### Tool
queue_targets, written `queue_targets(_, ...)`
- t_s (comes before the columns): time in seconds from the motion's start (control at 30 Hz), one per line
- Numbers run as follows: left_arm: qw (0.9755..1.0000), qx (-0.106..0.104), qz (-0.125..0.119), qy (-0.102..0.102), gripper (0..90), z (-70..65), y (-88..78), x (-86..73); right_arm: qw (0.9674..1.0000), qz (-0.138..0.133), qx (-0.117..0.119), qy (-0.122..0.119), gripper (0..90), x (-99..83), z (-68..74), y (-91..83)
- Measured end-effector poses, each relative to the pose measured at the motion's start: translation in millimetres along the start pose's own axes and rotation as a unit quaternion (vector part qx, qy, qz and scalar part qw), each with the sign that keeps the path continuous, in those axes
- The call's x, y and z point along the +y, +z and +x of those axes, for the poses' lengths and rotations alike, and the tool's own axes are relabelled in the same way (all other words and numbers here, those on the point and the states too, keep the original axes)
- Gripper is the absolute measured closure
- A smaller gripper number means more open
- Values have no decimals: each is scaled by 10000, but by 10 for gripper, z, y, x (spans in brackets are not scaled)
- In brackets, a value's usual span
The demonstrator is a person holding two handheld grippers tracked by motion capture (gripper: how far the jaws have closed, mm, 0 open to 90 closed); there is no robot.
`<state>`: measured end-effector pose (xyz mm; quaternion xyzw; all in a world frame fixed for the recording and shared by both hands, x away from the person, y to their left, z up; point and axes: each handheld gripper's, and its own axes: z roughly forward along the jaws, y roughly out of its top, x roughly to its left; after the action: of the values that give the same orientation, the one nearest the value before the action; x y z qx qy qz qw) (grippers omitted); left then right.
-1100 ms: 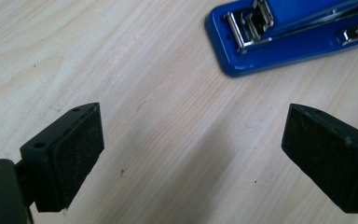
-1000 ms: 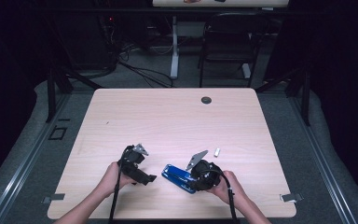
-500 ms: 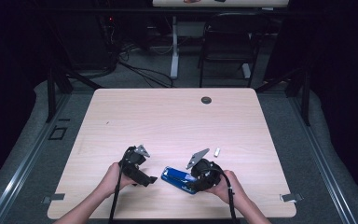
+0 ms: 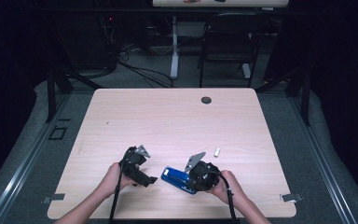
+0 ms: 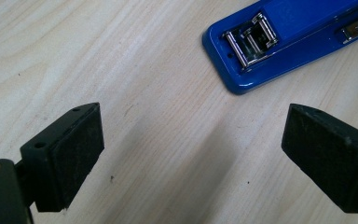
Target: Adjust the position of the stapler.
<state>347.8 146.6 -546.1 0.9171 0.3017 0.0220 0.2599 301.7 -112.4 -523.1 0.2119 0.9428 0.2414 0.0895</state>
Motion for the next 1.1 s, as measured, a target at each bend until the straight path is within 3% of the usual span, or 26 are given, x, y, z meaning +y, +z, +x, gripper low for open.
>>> queue_targets(0.2,10000,-14,-20,72,90,-32,9,11,9987,-107,253,-419,663,-35,-35,-4)
queue_targets(0.4,9997,-88,-142,170,87,-59,4,12,9957,-177,652,-639,661,-65,-143,-2)
queue_targets(0.5,9995,-147,-138,246,83,-77,17,11,9966,-110,632,-516,630,-43,-141,-9)
queue_targets(0.53,9994,-145,-155,290,82,-92,18,13,9972,-76,569,-484,561,-33,-139,-24)
queue_targets(0.67,9987,-207,-293,372,69,-120,5,27,9982,-142,553,159,499,-28,-203,-149)
queue_targets(0.73,9984,-218,-317,419,56,-137,22,42,9971,-151,507,552,498,-65,-234,-197)
queue_targets(0.83,9978,-336,-352,449,37,-161,73,66,9957,-32,513,770,509,-140,-214,-247)
queue_targets(0.9,9971,-433,-354,511,35,-184,130,93,9954,76,545,781,517,-173,-182,-243)
queue_targets(1.1,9954,-541,-363,702,101,-246,235,168,9960,430,358,700,580,-138,-128,-160)
